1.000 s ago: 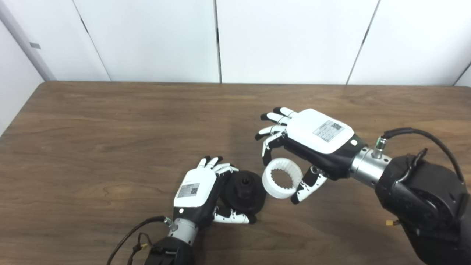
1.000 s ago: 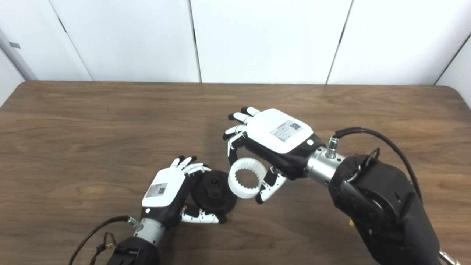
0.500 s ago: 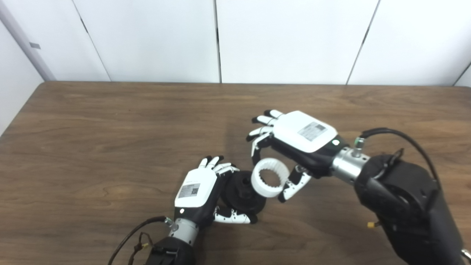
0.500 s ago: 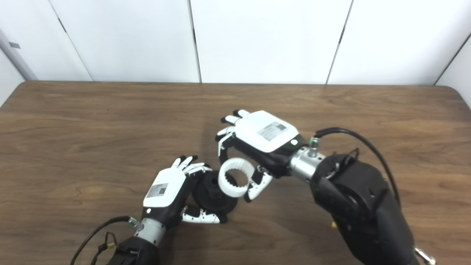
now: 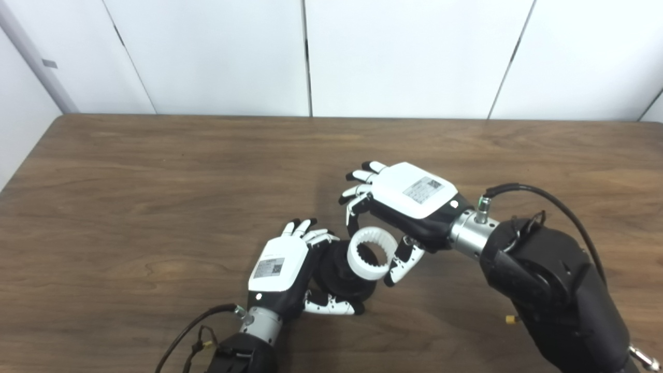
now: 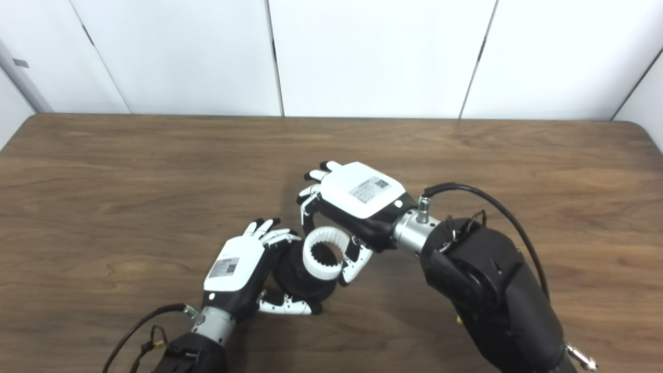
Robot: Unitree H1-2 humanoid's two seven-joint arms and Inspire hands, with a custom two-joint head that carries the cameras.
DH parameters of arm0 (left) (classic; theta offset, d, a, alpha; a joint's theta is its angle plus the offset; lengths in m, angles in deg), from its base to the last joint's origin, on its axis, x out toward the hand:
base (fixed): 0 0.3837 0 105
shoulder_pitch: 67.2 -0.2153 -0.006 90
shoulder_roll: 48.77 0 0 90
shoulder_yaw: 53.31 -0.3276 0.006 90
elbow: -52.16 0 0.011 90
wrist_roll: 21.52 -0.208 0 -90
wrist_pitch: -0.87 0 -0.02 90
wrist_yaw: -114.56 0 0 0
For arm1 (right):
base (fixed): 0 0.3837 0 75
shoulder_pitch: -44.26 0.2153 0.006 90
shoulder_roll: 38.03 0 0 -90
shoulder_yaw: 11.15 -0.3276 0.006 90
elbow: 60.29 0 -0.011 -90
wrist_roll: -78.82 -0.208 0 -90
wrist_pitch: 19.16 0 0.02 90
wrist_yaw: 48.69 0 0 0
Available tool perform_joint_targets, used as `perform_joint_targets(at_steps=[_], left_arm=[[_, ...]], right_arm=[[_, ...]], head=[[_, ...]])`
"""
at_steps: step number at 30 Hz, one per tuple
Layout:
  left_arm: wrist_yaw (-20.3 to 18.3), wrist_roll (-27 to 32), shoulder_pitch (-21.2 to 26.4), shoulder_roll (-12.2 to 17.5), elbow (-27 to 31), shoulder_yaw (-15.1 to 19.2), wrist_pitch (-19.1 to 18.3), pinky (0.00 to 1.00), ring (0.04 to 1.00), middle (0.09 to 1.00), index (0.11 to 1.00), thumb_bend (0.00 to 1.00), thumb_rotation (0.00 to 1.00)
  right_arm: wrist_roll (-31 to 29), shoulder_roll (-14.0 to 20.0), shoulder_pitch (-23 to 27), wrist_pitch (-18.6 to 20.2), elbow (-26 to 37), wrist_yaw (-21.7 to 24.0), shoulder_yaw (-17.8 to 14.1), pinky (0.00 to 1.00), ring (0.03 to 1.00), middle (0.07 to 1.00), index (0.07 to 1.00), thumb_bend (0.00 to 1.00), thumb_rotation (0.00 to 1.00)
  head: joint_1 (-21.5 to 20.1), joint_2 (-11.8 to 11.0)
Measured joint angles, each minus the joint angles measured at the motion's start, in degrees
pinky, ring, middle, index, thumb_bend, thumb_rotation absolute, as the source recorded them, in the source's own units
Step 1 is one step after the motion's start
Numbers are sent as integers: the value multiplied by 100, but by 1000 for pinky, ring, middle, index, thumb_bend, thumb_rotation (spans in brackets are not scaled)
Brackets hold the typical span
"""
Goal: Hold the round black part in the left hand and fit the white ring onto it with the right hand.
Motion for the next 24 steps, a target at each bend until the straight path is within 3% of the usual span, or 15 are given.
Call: perform_joint_targets(at_steps=[24], left_arm=[[-114, -212, 68, -93, 64, -183, -252, 1000, 943, 838, 486, 522, 62]], right_arm=[[214, -249, 83, -163, -303, -132, 270, 1000, 969, 843, 486, 524, 137]], head=[[202, 61]])
